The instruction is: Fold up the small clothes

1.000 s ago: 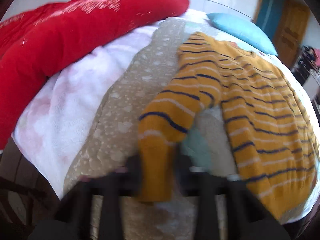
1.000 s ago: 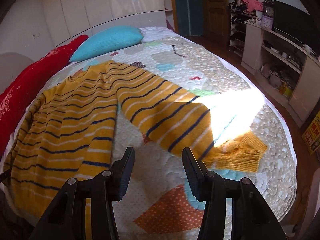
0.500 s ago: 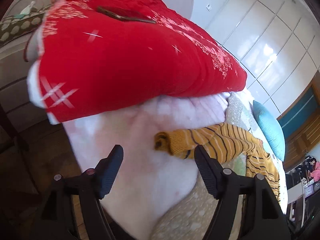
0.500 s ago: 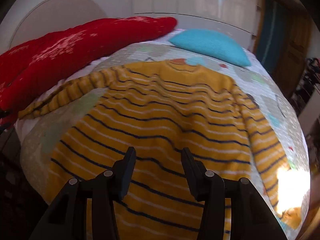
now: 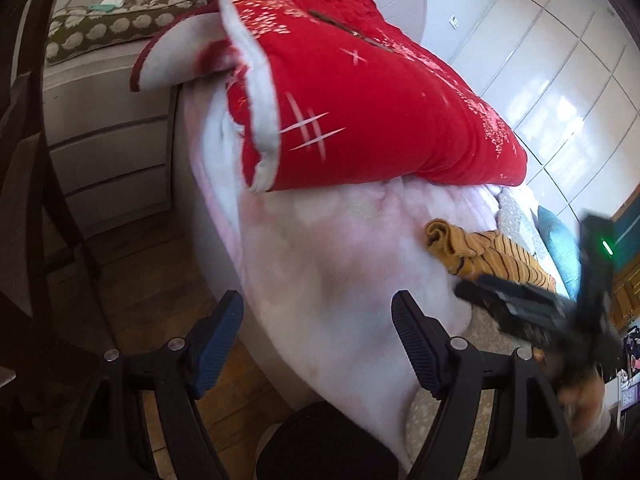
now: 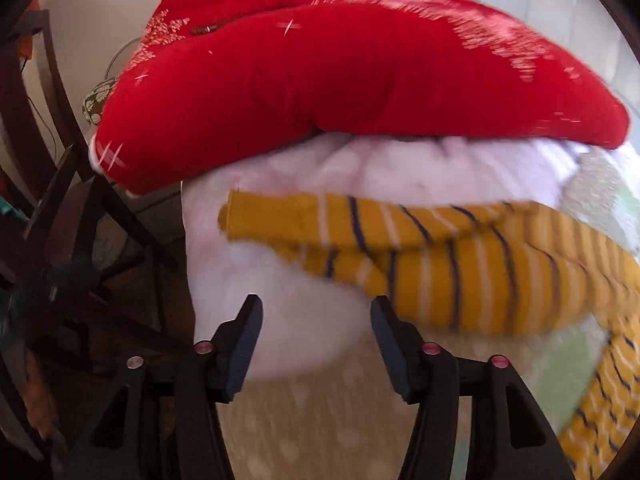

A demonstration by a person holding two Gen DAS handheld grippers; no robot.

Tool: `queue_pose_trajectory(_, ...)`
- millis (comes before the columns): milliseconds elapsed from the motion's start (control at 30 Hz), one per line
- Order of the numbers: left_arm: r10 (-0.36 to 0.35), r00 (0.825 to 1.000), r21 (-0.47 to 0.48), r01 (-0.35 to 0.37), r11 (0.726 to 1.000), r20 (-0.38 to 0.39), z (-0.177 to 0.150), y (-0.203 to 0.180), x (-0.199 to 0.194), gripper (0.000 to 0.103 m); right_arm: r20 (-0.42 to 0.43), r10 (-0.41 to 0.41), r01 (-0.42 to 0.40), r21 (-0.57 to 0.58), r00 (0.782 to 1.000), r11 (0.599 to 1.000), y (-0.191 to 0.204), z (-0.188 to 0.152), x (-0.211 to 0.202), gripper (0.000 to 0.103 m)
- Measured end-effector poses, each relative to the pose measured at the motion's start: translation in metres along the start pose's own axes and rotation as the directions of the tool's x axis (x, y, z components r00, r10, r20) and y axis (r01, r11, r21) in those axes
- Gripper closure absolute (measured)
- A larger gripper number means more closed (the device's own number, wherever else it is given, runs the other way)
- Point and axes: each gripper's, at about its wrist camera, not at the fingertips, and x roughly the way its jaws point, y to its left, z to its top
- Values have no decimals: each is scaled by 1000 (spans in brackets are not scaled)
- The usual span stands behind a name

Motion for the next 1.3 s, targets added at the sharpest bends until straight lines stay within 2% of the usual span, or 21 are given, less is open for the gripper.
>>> queue_pose_trajectory(100,0,1000,-29,0,1000,-3,-1,16,-2,28,-25,13,-12,47,1000,999,-10,31,29,38)
queue_pose_trajectory(200,14,1000,-43,-14,999,-1,-3,26,-4,28,26,-49,48,17,998,999,-6,61,37,38)
queue_pose_trajectory(300,28,1000,-65,-28,998,-2,-4,37,-3,28,84,-105,108,-29,991,994,4,75,30,37)
queue_pose_trajectory(367,24,1000,-82,-25,996,-9,-5,43,1,28,138,-111,119,-47,984,992,11,73,16,24)
queue_pose_trajectory(433,26,999,-89,-28,996,-18,-8,42,3,28,174,-130,143,-67,976,987,23,65,5,19)
queue_pose_trajectory(533,17,999,-96,-20,995,-30,-10,43,8,28,149,-135,157,-154,980,975,43,49,8,19)
queue_pose_trajectory(700,11,999,-77,-14,997,-36,-14,34,9,28,113,-198,225,-325,974,918,74,12,26,20)
queue_pose_trajectory(733,12,999,-73,-14,997,-37,-14,33,9,28,116,-222,249,-343,968,906,81,9,32,21)
queue_pose_trajectory(800,11,999,-74,-14,997,-35,-15,31,6,28,134,-280,310,-376,951,873,90,10,42,39)
queue_pose_trajectory(833,9,999,-76,-11,997,-32,-15,30,4,28,126,-280,307,-381,952,872,94,10,46,71)
queue_pose_trajectory(867,7,1000,-75,-9,997,-28,-15,29,1,28,101,-285,301,-368,953,879,93,11,50,94)
queue_pose_trajectory(900,6,1000,-74,-8,997,-22,-14,27,-2,28,87,-302,314,-345,949,885,93,13,50,96)
queue_pose_trajectory(1067,-21,1000,-34,21,999,11,-12,7,-19,28,155,-294,316,-152,943,936,70,12,-6,98)
queue_pose_trajectory(1167,-54,998,10,54,998,16,-14,-17,-27,28,212,-292,286,59,933,957,21,8,-68,98)
queue_pose_trajectory(1233,-80,997,40,79,996,15,-17,-34,-30,27,249,-309,261,209,918,942,-24,-5,-115,98)
queue_pose_trajectory(1300,-106,994,77,105,991,5,-21,-53,-32,27,273,-350,245,351,896,903,-71,-28,-164,98)
